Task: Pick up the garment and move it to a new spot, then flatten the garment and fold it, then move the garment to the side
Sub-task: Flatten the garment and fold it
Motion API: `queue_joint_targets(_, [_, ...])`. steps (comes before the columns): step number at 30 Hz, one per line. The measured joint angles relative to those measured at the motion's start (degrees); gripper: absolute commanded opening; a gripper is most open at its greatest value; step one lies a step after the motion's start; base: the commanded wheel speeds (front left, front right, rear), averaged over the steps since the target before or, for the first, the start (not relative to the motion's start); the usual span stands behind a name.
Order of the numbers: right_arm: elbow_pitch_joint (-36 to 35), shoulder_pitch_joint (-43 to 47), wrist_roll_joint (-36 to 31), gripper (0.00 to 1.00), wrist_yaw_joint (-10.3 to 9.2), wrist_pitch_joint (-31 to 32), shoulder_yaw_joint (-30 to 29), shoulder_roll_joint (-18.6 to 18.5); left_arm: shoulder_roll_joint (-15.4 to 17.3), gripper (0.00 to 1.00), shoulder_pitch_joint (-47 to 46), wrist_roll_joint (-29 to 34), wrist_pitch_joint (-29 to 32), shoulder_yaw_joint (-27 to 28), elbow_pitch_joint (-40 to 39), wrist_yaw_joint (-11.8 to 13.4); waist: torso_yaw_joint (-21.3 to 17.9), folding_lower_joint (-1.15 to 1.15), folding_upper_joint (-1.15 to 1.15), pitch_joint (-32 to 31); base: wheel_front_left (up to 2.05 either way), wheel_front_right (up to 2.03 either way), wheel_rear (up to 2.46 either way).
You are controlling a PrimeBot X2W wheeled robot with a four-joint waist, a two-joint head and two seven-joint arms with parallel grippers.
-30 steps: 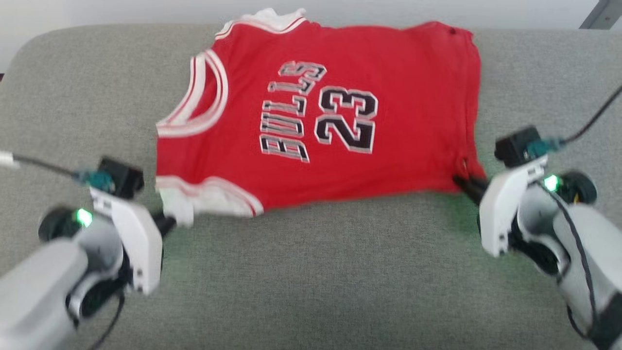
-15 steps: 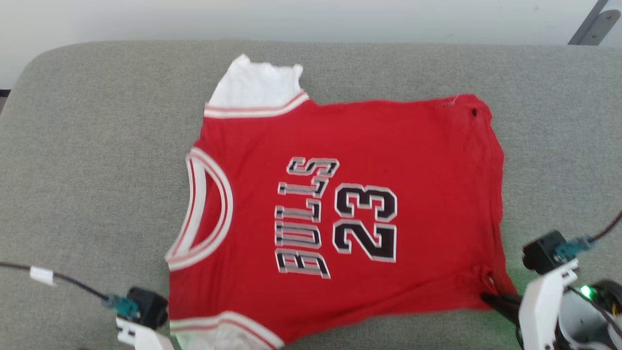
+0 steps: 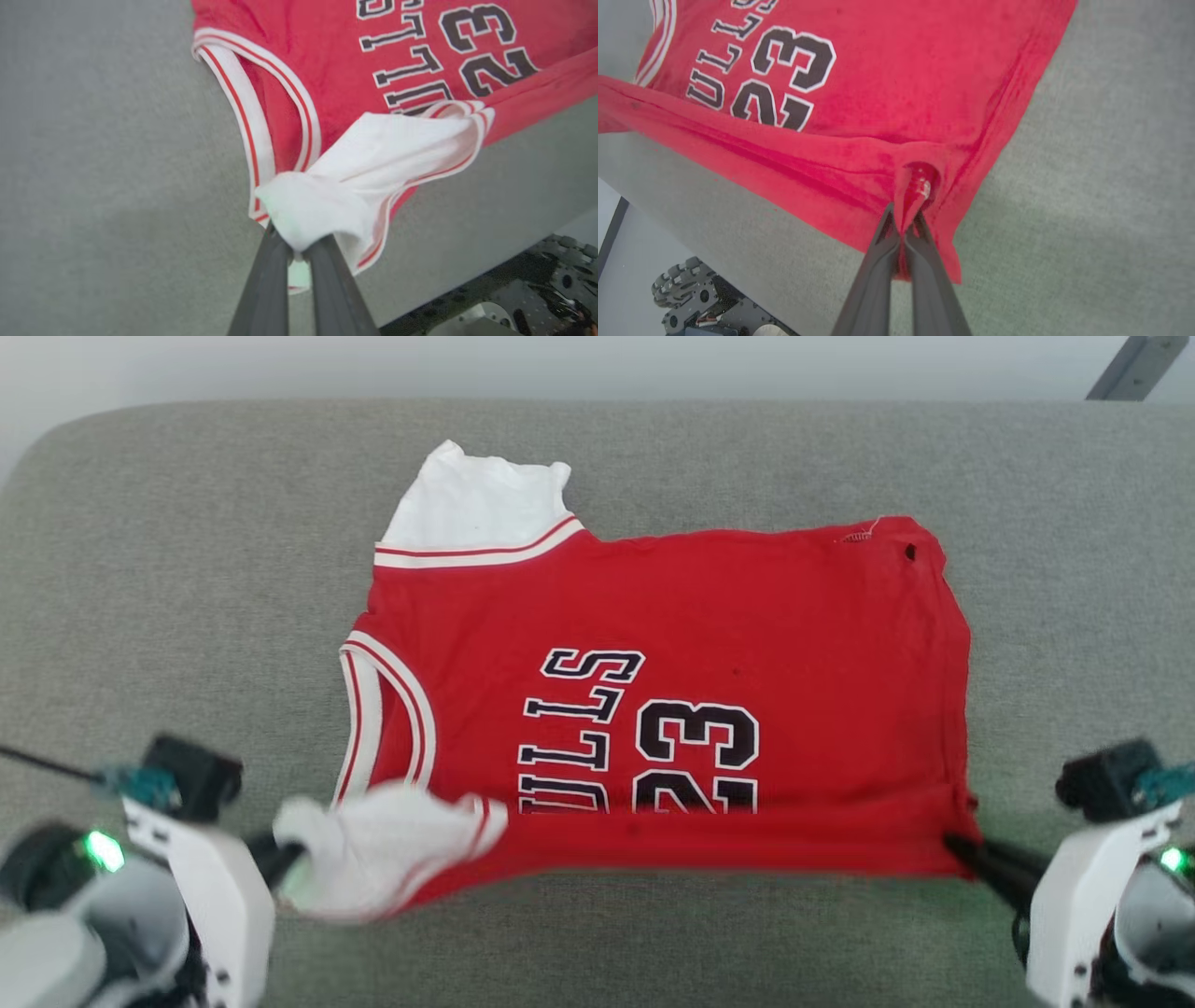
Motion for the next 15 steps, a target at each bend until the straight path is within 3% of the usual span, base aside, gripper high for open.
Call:
queue_joint_targets(7, [-0.19, -8.94, -5.08, 0.00, 0.00, 1.66, -3.02, 5.92, -1.13, 0.00, -10.00, 5.72, 1.62, 1.86, 5.13, -4.97, -1.38, 0.00, 0.00, 2.00, 0.00, 0.00, 0.00])
queue_joint_targets(15, [11.38, -21.30, -9.45, 0.00, 0.00, -1.30, -0.40, 7.47, -11.34, 0.00, -20.75, 10.93, 1.09, 0.68, 22.42, -13.59, -2.14, 0.00, 0.00, 4.95, 0.00, 0.00, 0.00])
